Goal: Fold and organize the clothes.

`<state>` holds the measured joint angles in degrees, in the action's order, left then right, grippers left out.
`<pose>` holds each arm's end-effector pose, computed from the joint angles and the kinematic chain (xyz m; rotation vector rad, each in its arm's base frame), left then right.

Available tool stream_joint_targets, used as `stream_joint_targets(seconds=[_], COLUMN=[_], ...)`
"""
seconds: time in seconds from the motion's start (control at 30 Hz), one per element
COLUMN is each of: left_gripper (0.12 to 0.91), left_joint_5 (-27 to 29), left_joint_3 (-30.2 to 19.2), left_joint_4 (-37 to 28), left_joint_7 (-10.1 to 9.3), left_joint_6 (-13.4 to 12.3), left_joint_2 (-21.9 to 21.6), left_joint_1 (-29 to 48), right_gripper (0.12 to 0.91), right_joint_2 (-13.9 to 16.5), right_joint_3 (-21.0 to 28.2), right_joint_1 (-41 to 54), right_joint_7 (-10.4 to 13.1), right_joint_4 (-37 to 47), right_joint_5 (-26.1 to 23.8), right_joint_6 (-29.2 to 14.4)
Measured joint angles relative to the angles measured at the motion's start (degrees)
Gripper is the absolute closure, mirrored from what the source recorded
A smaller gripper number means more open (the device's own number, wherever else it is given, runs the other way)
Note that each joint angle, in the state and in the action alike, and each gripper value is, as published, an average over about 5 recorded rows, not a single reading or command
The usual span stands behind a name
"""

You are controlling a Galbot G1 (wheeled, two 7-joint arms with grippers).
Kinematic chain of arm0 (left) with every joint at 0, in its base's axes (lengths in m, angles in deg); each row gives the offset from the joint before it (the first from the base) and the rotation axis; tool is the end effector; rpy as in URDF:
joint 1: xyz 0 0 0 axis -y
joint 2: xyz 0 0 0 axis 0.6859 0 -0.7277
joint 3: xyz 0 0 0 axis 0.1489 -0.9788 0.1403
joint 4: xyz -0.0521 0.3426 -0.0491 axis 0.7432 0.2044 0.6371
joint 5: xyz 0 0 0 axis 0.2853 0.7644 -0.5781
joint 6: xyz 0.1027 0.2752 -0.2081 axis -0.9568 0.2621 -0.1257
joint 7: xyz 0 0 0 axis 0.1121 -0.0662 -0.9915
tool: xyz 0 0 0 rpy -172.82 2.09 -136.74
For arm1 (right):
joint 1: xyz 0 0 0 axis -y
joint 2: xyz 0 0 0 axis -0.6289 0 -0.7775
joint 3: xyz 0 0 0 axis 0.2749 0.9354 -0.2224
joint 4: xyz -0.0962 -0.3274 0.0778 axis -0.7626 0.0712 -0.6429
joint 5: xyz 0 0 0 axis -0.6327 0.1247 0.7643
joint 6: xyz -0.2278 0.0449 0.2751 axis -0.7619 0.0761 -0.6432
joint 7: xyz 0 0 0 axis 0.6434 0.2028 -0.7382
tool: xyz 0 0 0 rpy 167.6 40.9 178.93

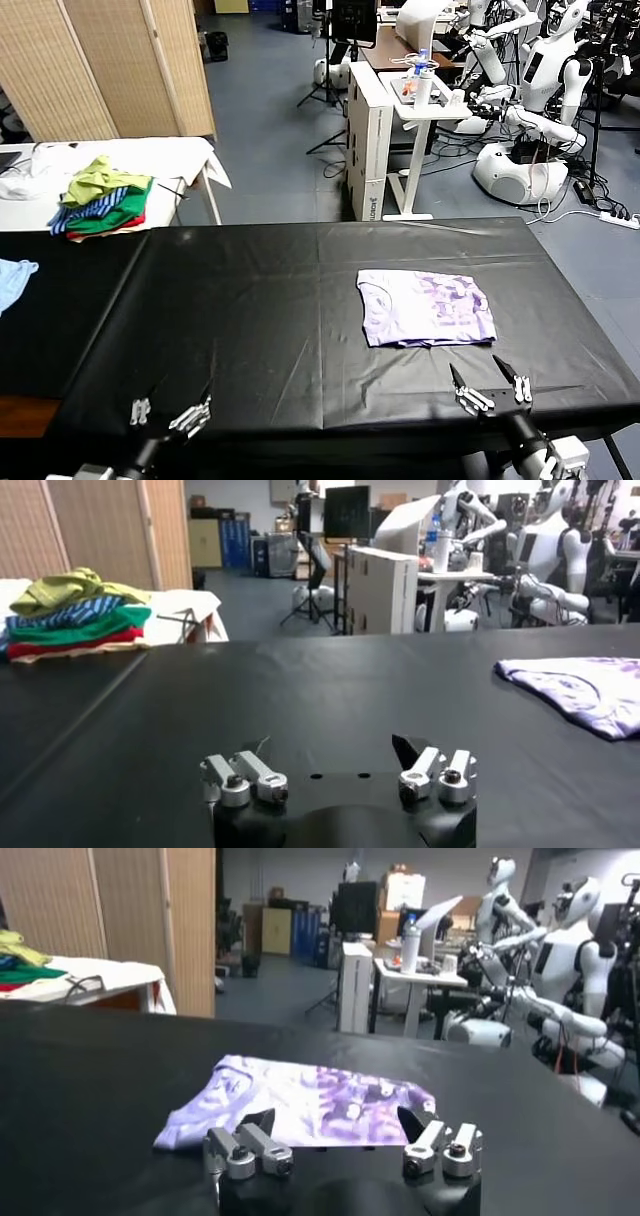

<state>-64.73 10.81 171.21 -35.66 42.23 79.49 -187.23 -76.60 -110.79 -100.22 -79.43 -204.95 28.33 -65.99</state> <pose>0.0869 0.0740 -0.2586 -0.1297 -2.7973 -0.0026 0.1218 -0.1090 -0.2645 0.1863 -2.8444 0.1163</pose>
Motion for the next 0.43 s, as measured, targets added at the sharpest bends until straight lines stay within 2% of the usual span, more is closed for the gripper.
stream_joint_targets(seconds=[0.43], left_gripper=[0.123], left_joint_5=[0.3], left_joint_3=[1.6], left_joint_4=[1.1], left_joint_7=[0.50], left_joint_6=[1.2], left_joint_2=[1.6], left_joint_1=[-0.6], right_gripper=[0.118], right_joint_2=[-0.2], right_joint_3=[0.6], right_joint_1=[-1.2], right_joint_7=[0.2], right_joint_4=[-0.8], right_joint_5=[0.2], right_joint_6=[1.3])
